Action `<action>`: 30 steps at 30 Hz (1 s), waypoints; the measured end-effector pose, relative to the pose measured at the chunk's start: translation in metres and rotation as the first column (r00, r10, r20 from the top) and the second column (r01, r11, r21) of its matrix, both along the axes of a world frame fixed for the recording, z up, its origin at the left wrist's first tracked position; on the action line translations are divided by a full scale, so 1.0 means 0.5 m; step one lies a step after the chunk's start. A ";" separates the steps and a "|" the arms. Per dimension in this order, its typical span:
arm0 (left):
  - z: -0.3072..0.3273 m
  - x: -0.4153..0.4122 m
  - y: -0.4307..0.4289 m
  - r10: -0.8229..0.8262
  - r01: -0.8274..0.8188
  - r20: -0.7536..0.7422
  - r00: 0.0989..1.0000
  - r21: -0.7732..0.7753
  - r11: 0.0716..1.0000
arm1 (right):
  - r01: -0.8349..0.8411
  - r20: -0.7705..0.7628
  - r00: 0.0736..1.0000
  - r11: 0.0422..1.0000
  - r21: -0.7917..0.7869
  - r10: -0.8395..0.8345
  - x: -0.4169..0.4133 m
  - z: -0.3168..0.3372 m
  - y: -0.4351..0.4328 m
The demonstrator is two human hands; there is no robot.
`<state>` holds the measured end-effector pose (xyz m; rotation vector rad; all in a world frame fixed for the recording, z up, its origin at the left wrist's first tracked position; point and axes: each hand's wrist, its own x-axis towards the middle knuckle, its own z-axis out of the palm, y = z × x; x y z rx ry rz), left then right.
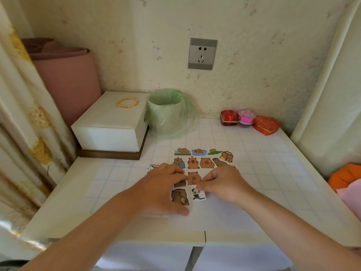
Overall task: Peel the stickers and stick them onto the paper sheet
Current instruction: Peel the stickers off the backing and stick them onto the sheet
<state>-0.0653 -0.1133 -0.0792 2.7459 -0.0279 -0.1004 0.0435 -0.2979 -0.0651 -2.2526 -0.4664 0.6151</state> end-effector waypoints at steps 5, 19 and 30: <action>-0.005 0.004 0.002 -0.013 0.012 0.030 0.999 0.022 1.000 | 0.014 0.034 0.999 0.999 -0.034 -0.012 0.001 -0.003 0.007; -0.009 -0.005 -0.003 -0.192 0.183 0.162 0.968 0.067 0.981 | 0.023 0.249 0.968 0.971 -0.238 0.038 -0.016 0.000 0.019; -0.037 -0.031 0.000 -0.300 0.246 0.271 0.915 0.215 0.945 | 0.001 0.502 0.844 0.935 -0.354 0.190 -0.013 0.000 -0.006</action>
